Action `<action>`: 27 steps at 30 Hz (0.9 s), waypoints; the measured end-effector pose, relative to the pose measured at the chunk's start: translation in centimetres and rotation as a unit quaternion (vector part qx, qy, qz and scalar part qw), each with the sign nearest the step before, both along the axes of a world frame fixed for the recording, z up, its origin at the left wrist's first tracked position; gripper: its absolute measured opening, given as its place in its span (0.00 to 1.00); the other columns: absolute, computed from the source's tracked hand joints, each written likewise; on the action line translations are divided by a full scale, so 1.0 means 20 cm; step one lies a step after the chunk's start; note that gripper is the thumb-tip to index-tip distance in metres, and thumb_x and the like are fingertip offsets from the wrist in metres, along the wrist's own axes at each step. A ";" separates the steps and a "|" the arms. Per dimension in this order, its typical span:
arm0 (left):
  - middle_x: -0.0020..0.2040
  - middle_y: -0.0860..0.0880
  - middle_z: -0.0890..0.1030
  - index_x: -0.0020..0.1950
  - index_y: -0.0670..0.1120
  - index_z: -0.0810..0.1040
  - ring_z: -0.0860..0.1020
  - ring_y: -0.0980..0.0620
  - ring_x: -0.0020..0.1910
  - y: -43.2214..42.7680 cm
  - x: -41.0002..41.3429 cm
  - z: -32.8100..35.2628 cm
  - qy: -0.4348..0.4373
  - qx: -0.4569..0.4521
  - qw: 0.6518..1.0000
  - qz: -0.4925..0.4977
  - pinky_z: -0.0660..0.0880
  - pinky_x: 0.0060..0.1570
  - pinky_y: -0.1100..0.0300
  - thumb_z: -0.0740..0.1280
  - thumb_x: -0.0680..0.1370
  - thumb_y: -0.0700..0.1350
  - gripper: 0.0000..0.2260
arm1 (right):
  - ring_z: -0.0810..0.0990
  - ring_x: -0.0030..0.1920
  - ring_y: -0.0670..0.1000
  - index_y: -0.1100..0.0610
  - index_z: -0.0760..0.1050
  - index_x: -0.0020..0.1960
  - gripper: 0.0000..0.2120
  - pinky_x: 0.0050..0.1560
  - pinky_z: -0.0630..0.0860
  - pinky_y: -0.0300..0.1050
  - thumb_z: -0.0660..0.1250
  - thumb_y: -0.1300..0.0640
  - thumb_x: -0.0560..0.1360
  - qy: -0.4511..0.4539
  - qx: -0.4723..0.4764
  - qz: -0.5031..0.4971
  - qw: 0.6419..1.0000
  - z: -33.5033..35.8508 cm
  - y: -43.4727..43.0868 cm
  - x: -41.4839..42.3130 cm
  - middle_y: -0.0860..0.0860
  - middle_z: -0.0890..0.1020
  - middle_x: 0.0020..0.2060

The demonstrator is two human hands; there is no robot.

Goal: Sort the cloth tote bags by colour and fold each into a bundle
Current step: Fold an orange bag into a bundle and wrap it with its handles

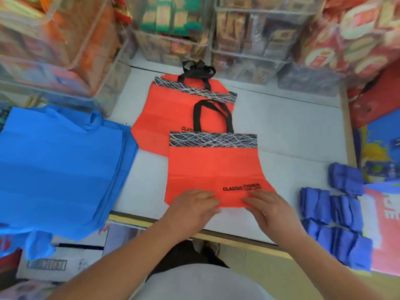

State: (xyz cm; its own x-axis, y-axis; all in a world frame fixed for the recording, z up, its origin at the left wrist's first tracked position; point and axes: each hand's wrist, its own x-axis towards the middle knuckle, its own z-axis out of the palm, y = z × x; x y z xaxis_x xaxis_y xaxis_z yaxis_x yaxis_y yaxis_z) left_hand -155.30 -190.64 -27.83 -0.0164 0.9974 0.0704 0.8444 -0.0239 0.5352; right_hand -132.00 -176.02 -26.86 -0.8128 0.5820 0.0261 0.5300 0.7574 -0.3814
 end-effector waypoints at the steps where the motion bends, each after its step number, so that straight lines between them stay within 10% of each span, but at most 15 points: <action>1: 0.55 0.52 0.84 0.56 0.50 0.83 0.81 0.49 0.53 -0.04 0.01 0.00 0.001 -0.016 1.000 -0.002 0.79 0.52 0.54 0.62 0.80 0.58 0.16 | 0.84 0.53 0.57 0.51 0.85 0.54 0.15 0.51 0.82 0.53 0.63 0.46 0.79 0.001 -0.021 -0.001 1.000 0.00 0.00 0.05 0.49 0.85 0.53; 5: 0.49 0.58 0.82 0.54 0.53 0.81 0.79 0.55 0.49 -0.17 0.01 0.05 -0.038 -0.094 0.994 0.037 0.78 0.48 0.53 0.63 0.79 0.60 0.14 | 0.83 0.55 0.46 0.44 0.84 0.55 0.14 0.53 0.81 0.47 0.63 0.41 0.81 0.002 -0.149 -0.029 0.988 0.07 -0.04 0.23 0.40 0.84 0.54; 12: 0.43 0.53 0.81 0.52 0.50 0.77 0.80 0.52 0.43 -0.20 -0.01 0.11 -0.145 -0.157 0.948 0.235 0.77 0.44 0.53 0.63 0.82 0.55 0.09 | 0.73 0.32 0.43 0.49 0.80 0.41 0.11 0.38 0.72 0.44 0.72 0.43 0.76 -0.008 -0.301 -0.212 0.930 0.13 0.02 0.36 0.43 0.77 0.29; 17: 0.73 0.44 0.69 0.72 0.45 0.70 0.68 0.43 0.72 -0.13 0.02 0.08 -0.015 -0.115 0.940 0.321 0.70 0.69 0.47 0.70 0.78 0.47 0.24 | 0.78 0.39 0.50 0.55 0.79 0.45 0.12 0.43 0.75 0.49 0.69 0.47 0.79 -0.029 -0.324 -0.288 0.901 0.00 0.09 0.29 0.47 0.81 0.36; 21: 0.74 0.40 0.70 0.61 0.44 0.77 0.69 0.38 0.74 -0.12 0.10 0.04 0.101 -0.032 0.983 0.152 0.65 0.74 0.46 0.74 0.72 0.36 0.18 | 0.76 0.49 0.54 0.59 0.78 0.57 0.15 0.48 0.71 0.47 0.67 0.48 0.80 -0.062 -0.282 -0.332 0.898 -0.13 0.13 0.16 0.54 0.80 0.52; 24: 0.82 0.41 0.57 0.78 0.44 0.65 0.57 0.39 0.80 -0.12 0.14 0.02 0.170 -0.095 0.971 0.137 0.61 0.76 0.40 0.74 0.68 0.34 0.39 | 0.74 0.47 0.55 0.60 0.77 0.56 0.13 0.47 0.68 0.46 0.67 0.50 0.80 -0.091 -0.277 -0.354 0.888 -0.17 0.17 0.10 0.56 0.80 0.52; 27: 0.81 0.40 0.57 0.78 0.42 0.66 0.55 0.38 0.81 -0.11 0.13 -0.01 0.191 -0.076 0.972 0.111 0.59 0.77 0.39 0.70 0.67 0.32 0.39 | 0.75 0.47 0.56 0.60 0.77 0.56 0.12 0.47 0.70 0.46 0.67 0.52 0.79 -0.085 -0.283 -0.389 0.873 -0.20 0.19 0.08 0.55 0.79 0.49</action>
